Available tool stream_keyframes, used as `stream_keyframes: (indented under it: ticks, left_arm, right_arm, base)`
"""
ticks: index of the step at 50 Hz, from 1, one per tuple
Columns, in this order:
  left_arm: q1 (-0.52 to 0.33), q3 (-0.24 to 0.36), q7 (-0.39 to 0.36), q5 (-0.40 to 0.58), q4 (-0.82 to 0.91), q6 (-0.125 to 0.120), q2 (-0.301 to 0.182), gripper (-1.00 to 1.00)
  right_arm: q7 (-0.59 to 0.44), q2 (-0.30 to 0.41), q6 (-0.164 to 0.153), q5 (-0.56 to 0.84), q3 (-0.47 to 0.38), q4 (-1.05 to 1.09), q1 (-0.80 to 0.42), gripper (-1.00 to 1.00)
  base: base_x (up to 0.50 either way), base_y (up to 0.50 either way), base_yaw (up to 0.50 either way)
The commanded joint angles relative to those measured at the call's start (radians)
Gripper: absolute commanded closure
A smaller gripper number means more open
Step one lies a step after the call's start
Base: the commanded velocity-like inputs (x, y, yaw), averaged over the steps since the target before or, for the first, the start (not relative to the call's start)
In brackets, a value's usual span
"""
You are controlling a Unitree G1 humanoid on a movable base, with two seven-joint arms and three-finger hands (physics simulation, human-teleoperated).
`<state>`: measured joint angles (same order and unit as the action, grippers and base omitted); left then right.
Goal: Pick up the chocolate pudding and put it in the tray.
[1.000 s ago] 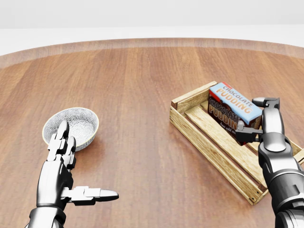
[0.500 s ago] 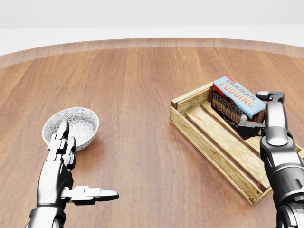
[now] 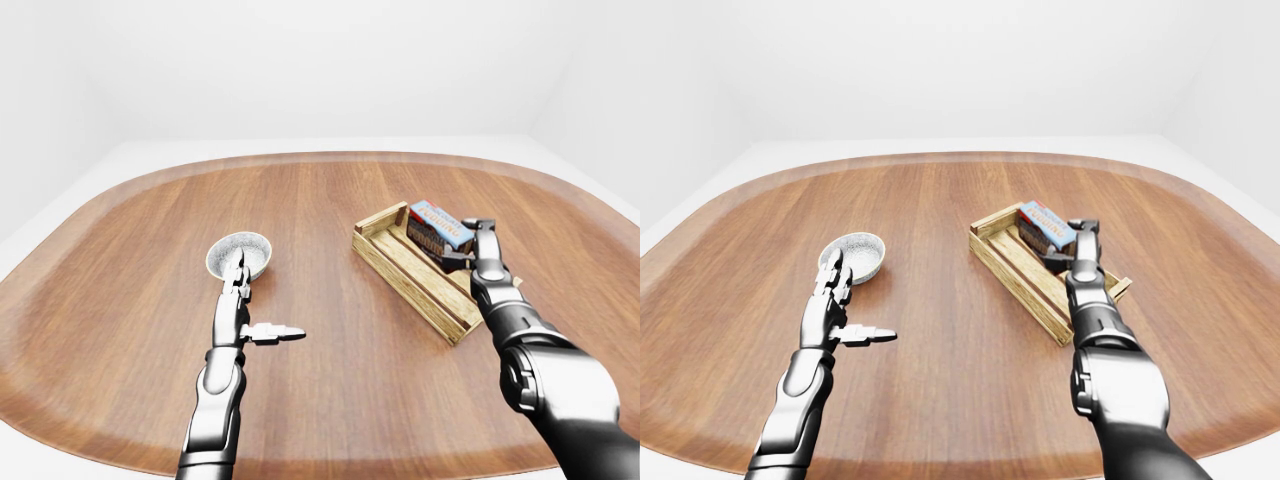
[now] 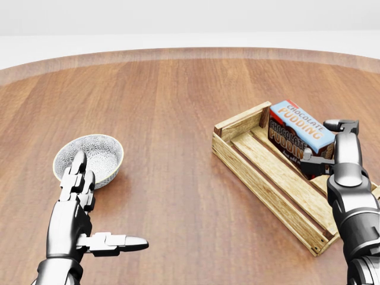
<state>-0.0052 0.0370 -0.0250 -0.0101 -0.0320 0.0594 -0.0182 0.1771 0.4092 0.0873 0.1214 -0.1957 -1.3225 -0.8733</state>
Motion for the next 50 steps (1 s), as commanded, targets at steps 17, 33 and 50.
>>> stream_keyframes:
  ticks: [17, 33, 50]
  left_arm:
    - [0.005, 0.002, -0.011, -0.01, 0.012, -0.012, 0.0, -1.0]
    - [0.009, 0.001, -0.01, -0.01, 0.032, -0.029, 0.0, -1.0]
    - [-0.003, 0.003, -0.007, -0.013, 0.004, -0.014, 0.0, -1.0]
  right_arm:
    - [0.033, 0.004, 0.0, 0.028, -0.024, -0.014, 0.051, 1.0]
    - [0.038, -0.004, 0.0, 0.035, -0.026, -0.017, 0.071, 1.0]
    - [0.046, -0.006, 0.0, 0.043, -0.027, -0.021, 0.091, 1.0]
  base:
    - [0.0, 0.0, 0.0]
    - [0.0, 0.0, 0.0]
    - [0.0, 0.0, 0.0]
